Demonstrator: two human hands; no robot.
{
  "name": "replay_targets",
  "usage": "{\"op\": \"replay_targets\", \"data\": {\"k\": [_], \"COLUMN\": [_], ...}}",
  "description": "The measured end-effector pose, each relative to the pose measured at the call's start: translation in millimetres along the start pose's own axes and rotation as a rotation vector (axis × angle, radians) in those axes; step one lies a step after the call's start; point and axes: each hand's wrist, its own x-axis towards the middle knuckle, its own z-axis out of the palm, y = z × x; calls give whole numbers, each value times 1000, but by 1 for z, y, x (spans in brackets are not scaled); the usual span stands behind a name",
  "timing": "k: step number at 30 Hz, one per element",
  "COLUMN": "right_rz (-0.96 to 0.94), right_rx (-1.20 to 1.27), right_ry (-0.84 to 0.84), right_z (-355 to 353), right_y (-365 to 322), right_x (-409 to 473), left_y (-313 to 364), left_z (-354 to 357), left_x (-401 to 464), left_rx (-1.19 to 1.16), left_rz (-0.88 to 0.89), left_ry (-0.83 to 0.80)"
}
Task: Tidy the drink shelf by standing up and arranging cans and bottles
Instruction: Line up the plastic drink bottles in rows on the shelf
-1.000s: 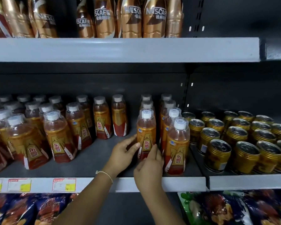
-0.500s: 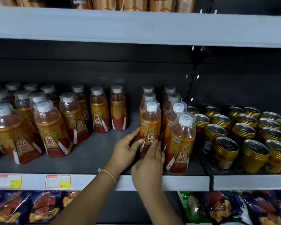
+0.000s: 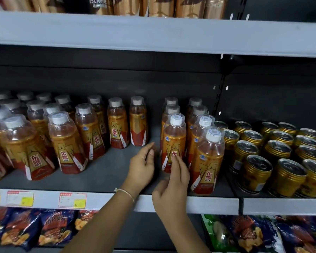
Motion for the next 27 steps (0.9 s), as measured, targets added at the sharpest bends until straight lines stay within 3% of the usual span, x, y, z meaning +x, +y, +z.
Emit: {"op": "replay_targets", "data": {"k": [2, 6, 13, 20, 27], "right_rz": [-102, -90, 8, 248, 338], "right_rx": [47, 91, -6, -55, 151], "right_ry": [24, -167, -251, -310, -342], "right_z": [2, 12, 65, 116, 135], "right_y": [2, -6, -27, -17, -10], "right_x": [-3, 12, 79, 131, 147], "left_y": [1, 6, -7, -18, -20], "left_z": [-10, -42, -72, -71, -74], "left_x": [4, 20, 28, 24, 28], "left_rx": [-53, -57, 152, 240, 224], "left_rz": [-19, -4, 79, 151, 156], "left_ry": [100, 222, 179, 206, 224]}}
